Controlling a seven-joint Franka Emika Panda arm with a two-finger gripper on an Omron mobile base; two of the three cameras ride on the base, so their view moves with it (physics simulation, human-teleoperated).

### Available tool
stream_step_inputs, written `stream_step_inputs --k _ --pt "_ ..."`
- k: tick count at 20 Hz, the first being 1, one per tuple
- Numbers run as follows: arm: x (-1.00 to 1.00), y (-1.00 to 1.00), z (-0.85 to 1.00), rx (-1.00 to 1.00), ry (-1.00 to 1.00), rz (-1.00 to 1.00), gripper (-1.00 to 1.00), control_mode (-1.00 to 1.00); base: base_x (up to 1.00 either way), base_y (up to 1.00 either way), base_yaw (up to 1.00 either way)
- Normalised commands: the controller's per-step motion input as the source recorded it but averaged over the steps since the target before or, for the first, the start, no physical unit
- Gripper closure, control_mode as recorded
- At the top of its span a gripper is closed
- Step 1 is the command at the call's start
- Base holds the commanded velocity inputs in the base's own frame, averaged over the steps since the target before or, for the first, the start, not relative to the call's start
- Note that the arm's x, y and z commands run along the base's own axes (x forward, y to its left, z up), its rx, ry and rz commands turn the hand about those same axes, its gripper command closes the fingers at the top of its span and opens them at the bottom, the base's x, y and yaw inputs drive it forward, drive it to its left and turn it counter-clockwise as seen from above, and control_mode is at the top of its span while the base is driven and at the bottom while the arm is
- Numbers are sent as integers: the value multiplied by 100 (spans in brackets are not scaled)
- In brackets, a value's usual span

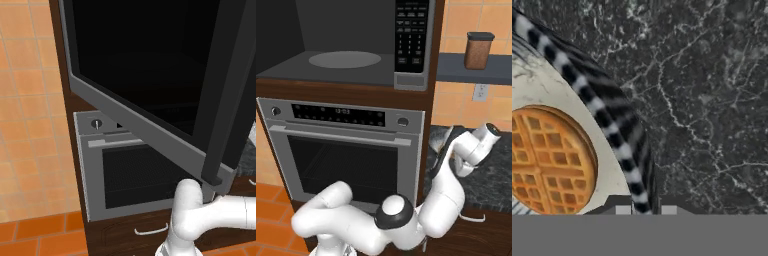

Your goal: Open the microwave, place the bowl with waffle inside the microwave, then close the microwave door and turn it on.

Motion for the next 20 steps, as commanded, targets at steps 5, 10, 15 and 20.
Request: stream_step_inputs --k 5,10,15,20 --pt "-1 -12 31 -1 0 -25 100 -100 0 0 0" --pt "-23 -82 45 0 -1 -8 100 -100 0 0 0" --pt "-84 -28 21 0 -11 1 100 -100 0 0 0" --pt "-100 26 29 -6 -33 6 100 -100 0 0 0"
